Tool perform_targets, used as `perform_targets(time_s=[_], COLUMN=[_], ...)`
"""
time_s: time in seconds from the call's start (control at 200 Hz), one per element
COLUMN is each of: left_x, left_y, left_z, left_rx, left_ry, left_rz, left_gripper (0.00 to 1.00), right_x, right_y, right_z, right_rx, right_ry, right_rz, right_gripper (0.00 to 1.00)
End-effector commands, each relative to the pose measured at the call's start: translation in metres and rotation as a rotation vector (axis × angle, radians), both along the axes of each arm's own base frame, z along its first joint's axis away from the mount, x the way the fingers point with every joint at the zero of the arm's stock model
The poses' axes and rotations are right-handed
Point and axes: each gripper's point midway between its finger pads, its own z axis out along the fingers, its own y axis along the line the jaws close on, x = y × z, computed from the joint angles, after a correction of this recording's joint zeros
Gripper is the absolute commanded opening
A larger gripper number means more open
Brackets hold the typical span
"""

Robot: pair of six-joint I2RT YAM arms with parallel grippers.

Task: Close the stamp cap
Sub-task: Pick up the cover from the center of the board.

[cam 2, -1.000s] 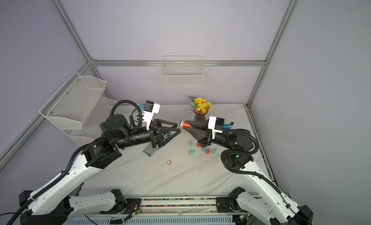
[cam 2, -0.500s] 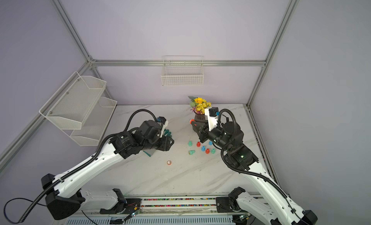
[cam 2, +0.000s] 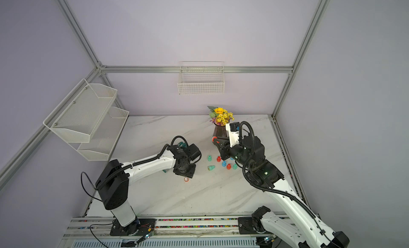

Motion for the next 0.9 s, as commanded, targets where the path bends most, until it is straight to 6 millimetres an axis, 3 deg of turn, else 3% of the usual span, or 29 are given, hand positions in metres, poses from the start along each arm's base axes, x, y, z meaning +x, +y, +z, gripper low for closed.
perform_targets(time_s=[0.0,0.345,0.895], left_x=[0.006,0.003,-0.001], left_y=[0.011,0.006,0.011], left_z=[-0.003,-0.038,-0.055], left_rx=[0.03,-0.074,-0.043], left_ry=[-0.009,0.082,0.114], left_rz=[0.052,0.078,0.061], left_gripper=[0.48,0.39,0.35], right_x=[-0.004,-0.002,0.0], right_y=[-0.002,0.003,0.009], right_z=[-0.002,-0.005,-0.007], right_rx=[0.008,0.018,0.025], right_ry=[0.013,0.034,0.048], right_rz=[-0.009,0.013,0.033], right_gripper=[0.0,0.0,0.0])
